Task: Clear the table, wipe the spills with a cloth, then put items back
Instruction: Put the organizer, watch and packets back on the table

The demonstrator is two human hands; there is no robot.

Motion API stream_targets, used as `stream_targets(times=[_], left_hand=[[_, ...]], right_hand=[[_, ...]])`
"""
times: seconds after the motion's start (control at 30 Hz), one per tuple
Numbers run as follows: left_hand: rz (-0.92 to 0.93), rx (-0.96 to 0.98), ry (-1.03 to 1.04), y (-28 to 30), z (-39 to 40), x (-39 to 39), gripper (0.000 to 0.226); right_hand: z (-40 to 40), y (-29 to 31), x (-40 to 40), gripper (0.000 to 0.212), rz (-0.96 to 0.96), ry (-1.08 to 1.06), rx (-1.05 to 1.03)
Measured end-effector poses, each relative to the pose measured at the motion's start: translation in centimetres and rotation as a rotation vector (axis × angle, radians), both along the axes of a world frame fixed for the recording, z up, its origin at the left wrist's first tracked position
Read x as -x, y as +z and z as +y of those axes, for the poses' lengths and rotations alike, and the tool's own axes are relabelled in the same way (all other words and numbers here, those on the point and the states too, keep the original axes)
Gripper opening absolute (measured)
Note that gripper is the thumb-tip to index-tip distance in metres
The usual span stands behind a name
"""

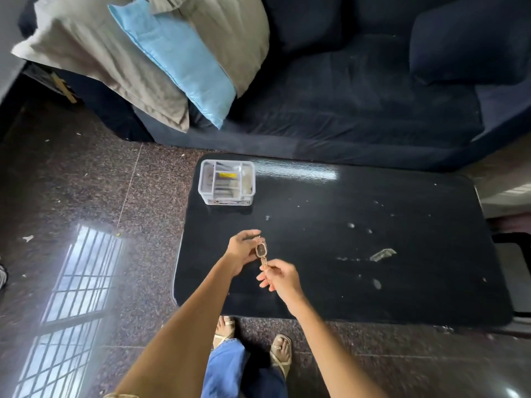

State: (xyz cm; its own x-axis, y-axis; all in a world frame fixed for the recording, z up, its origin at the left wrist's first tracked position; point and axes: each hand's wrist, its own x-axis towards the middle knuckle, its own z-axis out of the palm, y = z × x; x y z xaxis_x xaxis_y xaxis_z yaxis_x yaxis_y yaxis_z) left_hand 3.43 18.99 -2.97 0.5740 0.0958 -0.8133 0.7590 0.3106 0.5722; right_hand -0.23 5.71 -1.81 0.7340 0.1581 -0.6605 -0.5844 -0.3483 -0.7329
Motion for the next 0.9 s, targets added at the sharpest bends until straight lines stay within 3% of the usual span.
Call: stream_targets(times=[0.17, 0.33, 0.57, 0.9], left_hand=[[-0.103, -0.374, -0.226, -2.0, 1.1, -2.0, 0.028], [-0.139, -0.672, -0.396, -3.2, 3.2, -2.3, 0.035], [-0.145, -0.737, -0.422, -4.4, 5.8, -2.0, 0.03], [-0.158, -0.884, -0.444, -4.5, 7.3, -2.3, 0.037]], right_hand=[[1.4, -1.8, 0.7, 0.011, 0.017, -0.019, 0.081], [4.5, -3.8, 1.9, 0.012, 0.097, -0.008, 0.114], [7.6, -5.7, 3.9, 0.012, 0.091, 0.036, 0.193], [9.6, -6.6, 4.9, 0.033, 0.031, 0.214, 0.431]])
